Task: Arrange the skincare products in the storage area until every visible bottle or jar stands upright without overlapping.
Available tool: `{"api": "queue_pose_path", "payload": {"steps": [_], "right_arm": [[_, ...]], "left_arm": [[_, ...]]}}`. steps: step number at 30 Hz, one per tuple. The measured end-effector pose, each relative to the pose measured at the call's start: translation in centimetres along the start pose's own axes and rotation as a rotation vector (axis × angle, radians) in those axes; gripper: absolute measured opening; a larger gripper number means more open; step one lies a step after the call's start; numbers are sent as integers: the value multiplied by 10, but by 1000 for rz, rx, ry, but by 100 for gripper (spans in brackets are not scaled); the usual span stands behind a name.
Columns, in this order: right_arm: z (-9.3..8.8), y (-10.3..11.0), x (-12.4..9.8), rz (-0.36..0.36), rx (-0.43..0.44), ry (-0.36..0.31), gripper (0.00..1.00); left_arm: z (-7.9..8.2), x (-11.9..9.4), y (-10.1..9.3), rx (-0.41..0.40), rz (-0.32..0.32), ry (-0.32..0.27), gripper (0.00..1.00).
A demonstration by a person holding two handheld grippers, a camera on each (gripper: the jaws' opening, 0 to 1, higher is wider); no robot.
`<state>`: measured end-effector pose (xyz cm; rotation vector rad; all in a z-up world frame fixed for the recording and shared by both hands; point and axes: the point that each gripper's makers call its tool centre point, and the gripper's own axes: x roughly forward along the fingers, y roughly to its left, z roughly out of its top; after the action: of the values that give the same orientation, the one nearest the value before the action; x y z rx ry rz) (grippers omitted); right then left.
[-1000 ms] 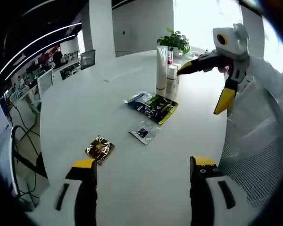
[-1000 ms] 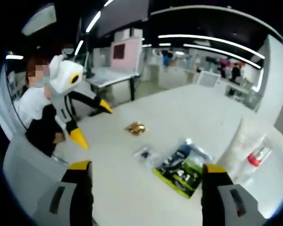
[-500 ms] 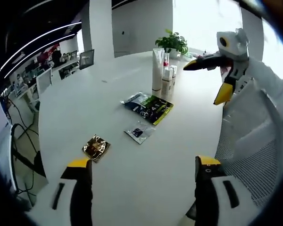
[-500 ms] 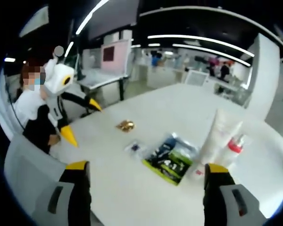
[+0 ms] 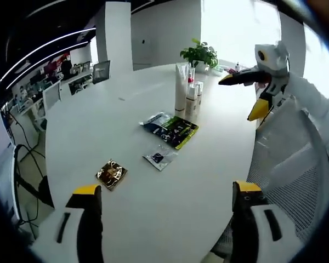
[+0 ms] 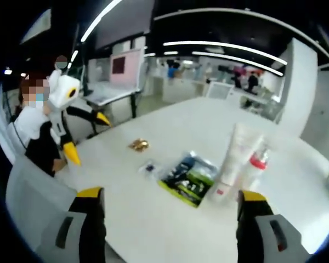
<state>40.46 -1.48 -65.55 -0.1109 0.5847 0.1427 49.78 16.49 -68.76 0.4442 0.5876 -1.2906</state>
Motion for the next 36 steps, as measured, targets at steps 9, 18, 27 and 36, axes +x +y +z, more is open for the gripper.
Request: {"api": "queue_pose_path", "payload": {"steps": [9,18,27,36], "right_arm": [[-3,-5,-2,-23,-22,12,99],[-2,-7,0,-21,-14,9,100],[-1,-3,5,0,-13,6,99],[0,6,14,32,-8,8,99]], "left_arm": [[5,0,-6,-17,-26,-29,99],[6,2,-7,-54,-50,-45,98],[0,4,-7,-67,-57,-40,96],[-6,7,2,-95,-50,-37,94]]}}
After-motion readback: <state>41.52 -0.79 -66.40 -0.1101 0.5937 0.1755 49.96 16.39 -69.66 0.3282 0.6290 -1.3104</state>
